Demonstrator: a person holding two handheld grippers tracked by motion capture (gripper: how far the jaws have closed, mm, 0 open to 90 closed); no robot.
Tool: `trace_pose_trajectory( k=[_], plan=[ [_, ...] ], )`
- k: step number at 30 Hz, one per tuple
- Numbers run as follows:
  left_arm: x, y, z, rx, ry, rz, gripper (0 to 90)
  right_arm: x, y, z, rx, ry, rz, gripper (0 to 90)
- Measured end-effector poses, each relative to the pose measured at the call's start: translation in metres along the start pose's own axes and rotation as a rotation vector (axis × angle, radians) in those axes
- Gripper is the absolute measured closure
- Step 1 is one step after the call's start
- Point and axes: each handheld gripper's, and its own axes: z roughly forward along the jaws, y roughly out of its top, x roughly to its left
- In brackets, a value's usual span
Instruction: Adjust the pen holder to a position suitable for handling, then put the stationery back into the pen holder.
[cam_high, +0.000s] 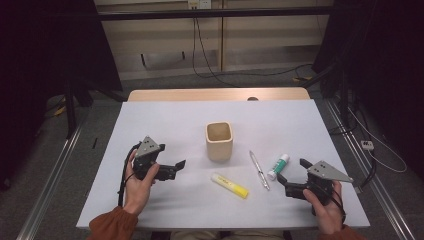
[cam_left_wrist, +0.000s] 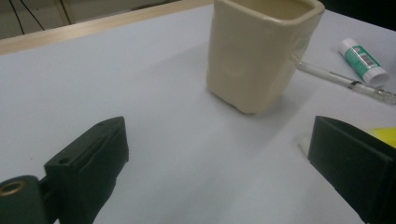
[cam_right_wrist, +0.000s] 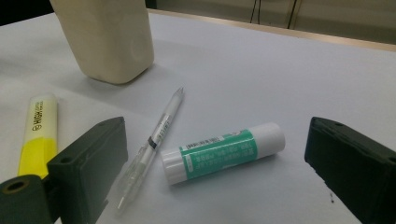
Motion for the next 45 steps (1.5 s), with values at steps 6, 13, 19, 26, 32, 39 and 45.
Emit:
trace_pose_trajectory(
  k=[6, 13, 19, 26, 32, 39, 45],
  plan=[
    [-0.006, -0.011, -0.007, -0.001, -0.002, -0.010, 5.1, -0.001, 0.000, -0.001, 0.000, -0.008, 0.001, 6.3],
    [-0.009, -0.026, -0.016, 0.022, -0.003, -0.016, 5.2, -0.001, 0.001, 0.002, 0.010, -0.025, 0.015, 6.5],
    [-0.016, -0.036, -0.029, 0.015, 0.003, -0.026, 5.1, 0.001, 0.001, 0.003, 0.026, -0.025, 0.015, 6.8],
    [-0.022, -0.040, -0.035, 0.004, 0.008, -0.014, 5.1, 0.002, 0.001, 0.002, 0.033, -0.014, 0.013, 6.6],
    [-0.022, -0.039, -0.032, 0.004, -0.006, -0.008, 5.1, 0.004, 0.004, 0.005, 0.060, -0.020, 0.015, 7.2],
    [-0.022, -0.039, -0.031, 0.010, -0.014, -0.012, 5.1, 0.017, 0.013, 0.012, 0.109, 0.053, -0.037, 10.4],
    [-0.022, -0.039, -0.030, 0.017, -0.020, -0.005, 5.1, 0.036, 0.021, 0.018, 0.156, 0.154, -0.082, 10.7]
  ],
)
